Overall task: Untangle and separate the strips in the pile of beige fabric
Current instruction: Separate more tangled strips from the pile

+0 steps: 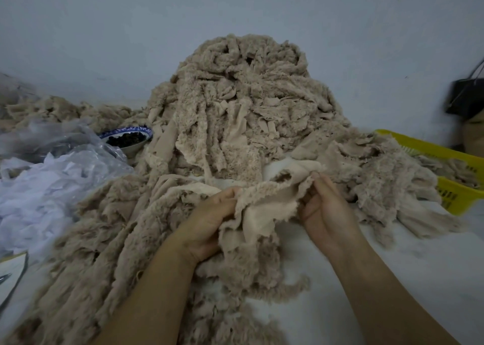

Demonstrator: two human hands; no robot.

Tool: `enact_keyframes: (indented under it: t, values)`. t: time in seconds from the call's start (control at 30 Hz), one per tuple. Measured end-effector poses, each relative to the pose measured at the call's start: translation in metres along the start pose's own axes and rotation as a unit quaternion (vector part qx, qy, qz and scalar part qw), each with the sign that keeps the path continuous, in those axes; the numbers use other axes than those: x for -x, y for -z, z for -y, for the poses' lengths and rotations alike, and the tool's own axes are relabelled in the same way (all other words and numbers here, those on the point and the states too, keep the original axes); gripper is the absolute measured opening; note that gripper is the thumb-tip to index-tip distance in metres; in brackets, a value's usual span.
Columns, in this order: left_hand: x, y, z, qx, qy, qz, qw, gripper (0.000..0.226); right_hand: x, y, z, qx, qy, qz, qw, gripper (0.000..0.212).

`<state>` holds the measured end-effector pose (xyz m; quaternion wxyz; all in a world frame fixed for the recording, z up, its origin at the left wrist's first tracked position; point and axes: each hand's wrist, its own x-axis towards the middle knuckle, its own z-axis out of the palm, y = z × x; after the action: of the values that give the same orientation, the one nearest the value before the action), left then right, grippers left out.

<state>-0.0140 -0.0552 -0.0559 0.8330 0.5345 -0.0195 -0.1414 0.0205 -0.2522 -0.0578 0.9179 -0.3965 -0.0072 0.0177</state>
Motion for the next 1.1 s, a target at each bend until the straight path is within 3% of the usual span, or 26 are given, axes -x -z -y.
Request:
enact_keyframes:
  t: [0.2,0.27,0.4,0.47,0.57,0.63,0.73,0.9,1.0,1.1]
  values:
    - [0.002,-0.012,-0.003,-0.014,0.053,-0.013,0.998,0.067,0.005,-0.006,-0.003,0.014,-0.02,0.013,1.0,0.027]
    - [0.003,-0.014,-0.003,-0.065,0.035,0.013,0.997,0.056,0.004,-0.006,-0.004,0.028,-0.021,0.01,0.999,0.024]
    - [0.002,-0.018,0.002,-0.151,0.01,0.008,0.988,0.01,0.003,-0.003,-0.006,0.041,-0.038,0.017,0.998,0.036]
    - [0.0,-0.019,0.003,-0.098,-0.002,-0.021,0.995,0.015,0.007,-0.005,-0.005,0.038,-0.052,0.057,0.996,0.041]
    - [-0.002,-0.015,0.003,-0.005,-0.017,-0.041,0.999,0.045,0.014,-0.009,-0.007,0.066,-0.047,0.108,0.991,0.047]
    - [-0.002,-0.016,0.004,0.008,-0.022,-0.024,0.999,0.037,0.016,-0.011,-0.013,0.13,-0.028,0.121,0.984,0.035]
    - [0.0,-0.018,0.006,0.016,-0.018,-0.004,1.0,0.029,0.016,-0.01,-0.018,0.205,0.012,0.074,0.976,0.017]
    - [-0.003,-0.012,0.006,0.099,-0.027,0.004,0.995,0.034,0.011,-0.004,-0.011,0.308,0.073,-0.053,0.947,0.034]
    - [-0.004,-0.011,0.005,0.134,-0.038,0.008,0.99,0.027,0.013,-0.002,-0.01,0.294,0.015,0.03,0.955,0.044]
    - [-0.006,-0.009,0.006,0.115,-0.057,-0.006,0.992,0.025,0.02,-0.006,-0.02,0.314,-0.002,0.135,0.94,0.058]
